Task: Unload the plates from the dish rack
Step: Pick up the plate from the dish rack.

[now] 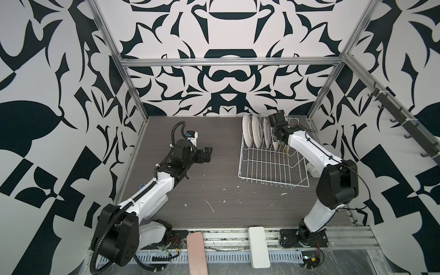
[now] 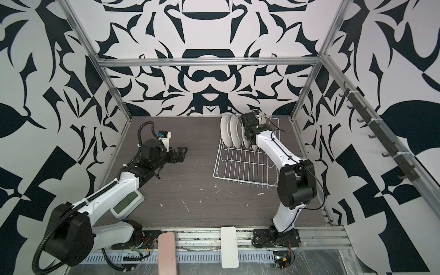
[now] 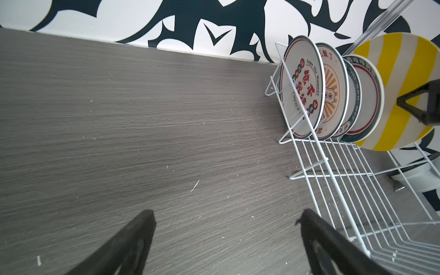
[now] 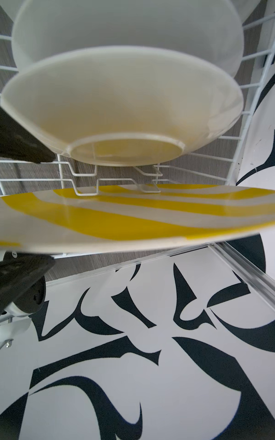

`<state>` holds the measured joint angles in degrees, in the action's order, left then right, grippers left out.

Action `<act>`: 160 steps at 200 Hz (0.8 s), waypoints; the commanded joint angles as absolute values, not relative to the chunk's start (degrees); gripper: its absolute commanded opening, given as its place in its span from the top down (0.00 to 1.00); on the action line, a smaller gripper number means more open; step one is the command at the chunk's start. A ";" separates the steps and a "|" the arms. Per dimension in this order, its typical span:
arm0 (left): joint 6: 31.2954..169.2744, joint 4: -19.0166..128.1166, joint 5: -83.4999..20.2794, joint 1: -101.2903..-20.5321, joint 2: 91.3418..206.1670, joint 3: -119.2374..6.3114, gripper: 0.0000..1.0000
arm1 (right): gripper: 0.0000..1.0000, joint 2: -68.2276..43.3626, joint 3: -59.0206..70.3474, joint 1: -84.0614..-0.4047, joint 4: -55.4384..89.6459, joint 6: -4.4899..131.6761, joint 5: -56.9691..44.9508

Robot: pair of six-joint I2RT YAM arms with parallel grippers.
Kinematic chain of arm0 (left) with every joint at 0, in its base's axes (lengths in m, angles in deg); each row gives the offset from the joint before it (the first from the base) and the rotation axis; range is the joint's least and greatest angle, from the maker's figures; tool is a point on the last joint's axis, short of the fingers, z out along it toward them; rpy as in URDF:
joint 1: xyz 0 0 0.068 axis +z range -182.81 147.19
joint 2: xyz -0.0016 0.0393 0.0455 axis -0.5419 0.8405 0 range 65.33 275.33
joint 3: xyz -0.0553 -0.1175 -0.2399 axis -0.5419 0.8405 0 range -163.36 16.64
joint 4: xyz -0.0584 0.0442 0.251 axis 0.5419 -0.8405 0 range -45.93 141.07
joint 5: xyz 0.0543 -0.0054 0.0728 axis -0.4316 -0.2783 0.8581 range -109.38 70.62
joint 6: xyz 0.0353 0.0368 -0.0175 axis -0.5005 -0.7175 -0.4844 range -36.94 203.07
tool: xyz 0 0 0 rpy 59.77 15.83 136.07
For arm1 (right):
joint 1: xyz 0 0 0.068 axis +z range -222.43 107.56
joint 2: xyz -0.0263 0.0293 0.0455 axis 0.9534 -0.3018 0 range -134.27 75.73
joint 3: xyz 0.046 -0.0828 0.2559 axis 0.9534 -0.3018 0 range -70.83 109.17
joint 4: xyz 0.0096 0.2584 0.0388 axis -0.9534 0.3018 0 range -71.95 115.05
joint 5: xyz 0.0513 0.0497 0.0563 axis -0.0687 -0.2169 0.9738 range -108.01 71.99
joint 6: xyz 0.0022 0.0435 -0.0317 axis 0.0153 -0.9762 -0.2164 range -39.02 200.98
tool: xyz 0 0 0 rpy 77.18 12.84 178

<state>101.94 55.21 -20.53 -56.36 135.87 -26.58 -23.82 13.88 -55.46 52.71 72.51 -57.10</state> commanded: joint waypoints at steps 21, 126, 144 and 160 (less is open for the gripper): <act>103.29 54.06 -20.50 -56.45 135.46 -27.32 0.01 | 0.44 -23.75 16.19 -55.98 50.60 72.97 -60.50; 108.75 55.73 -21.14 -56.45 135.37 -25.79 0.01 | 0.65 -25.08 16.14 -56.44 48.86 75.21 -60.02; 108.98 55.73 -20.96 -56.45 135.29 -25.71 0.01 | 0.68 -25.08 15.84 -56.46 48.32 76.05 -60.61; 109.08 55.73 -20.96 -56.45 135.29 -25.65 0.01 | 0.70 -25.00 15.84 -56.44 48.20 76.49 -61.03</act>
<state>107.75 55.08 -20.73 -56.36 135.87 -26.47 -26.00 14.29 -56.34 49.82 75.61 -59.04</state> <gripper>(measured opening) 0.990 0.313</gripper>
